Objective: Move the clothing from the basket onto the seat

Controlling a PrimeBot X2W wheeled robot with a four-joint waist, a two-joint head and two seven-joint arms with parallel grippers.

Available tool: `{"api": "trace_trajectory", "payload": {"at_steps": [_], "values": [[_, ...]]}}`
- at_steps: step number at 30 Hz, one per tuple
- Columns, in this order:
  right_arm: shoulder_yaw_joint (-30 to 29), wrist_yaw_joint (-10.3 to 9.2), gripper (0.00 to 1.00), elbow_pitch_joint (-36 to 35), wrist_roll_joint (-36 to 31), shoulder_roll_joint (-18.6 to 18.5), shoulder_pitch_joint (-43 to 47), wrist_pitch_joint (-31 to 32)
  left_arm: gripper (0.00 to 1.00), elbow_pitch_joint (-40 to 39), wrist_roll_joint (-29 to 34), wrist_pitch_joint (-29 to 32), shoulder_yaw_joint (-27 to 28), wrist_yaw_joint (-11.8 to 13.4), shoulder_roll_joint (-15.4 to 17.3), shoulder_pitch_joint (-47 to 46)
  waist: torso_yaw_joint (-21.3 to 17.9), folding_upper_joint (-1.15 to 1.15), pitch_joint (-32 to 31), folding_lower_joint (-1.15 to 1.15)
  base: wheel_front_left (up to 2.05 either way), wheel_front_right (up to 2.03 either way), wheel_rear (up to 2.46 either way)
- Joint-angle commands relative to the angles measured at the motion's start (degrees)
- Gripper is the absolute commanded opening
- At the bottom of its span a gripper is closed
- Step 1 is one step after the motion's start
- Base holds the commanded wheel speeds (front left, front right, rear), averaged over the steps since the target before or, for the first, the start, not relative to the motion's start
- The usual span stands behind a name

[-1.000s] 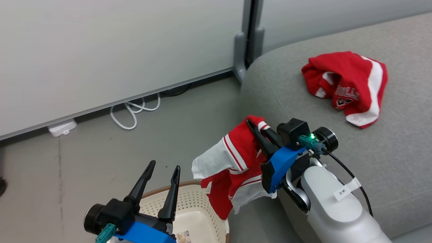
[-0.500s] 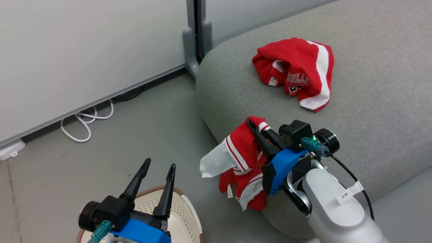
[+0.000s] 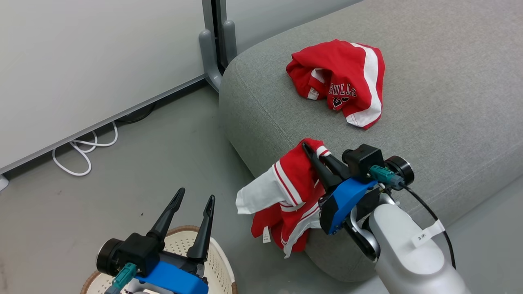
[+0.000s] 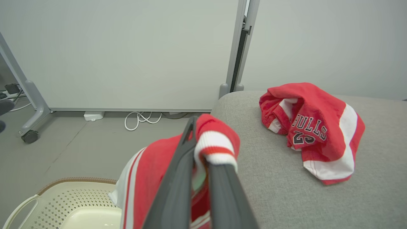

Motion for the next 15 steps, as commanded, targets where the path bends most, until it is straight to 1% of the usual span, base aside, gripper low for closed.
{"api": "trace_trajectory", "payload": {"at_steps": [1,6,11,13,15], "values": [[-0.90,0.01,0.00,-0.30,0.36,-0.05,0.24,0.10,1.00,0.07,-0.06,-0.27,-0.13,-0.08,0.42,-0.83,0.14,0.00,0.16,0.00,0.00,0.00,0.00],[-6.70,0.01,0.00,-0.76,0.43,-0.06,-3.25,-1.01,1.00,-0.45,-0.05,-0.27,-0.12,-0.08,0.82,-1.44,0.62,0.00,1.34,0.00,0.00,0.00,0.00],[-13.54,0.01,0.00,-1.76,-1.90,-0.19,-9.13,-0.30,1.00,-1.42,0.44,-0.27,-0.76,-0.08,1.37,-3.00,2.08,0.00,4.14,0.00,0.00,0.00,0.00],[-15.92,0.01,0.00,-2.67,-2.73,-1.24,-12.03,0.47,1.00,-1.78,0.65,-0.27,-1.43,-0.08,1.77,-3.97,2.91,0.00,5.72,0.00,0.00,0.00,0.00],[-17.32,0.01,0.00,-3.54,-4.13,-3.49,-15.18,1.82,1.00,-2.11,0.79,-0.27,-1.99,-0.08,2.24,-5.03,3.76,0.00,7.43,0.00,0.00,0.00,0.00]]}}
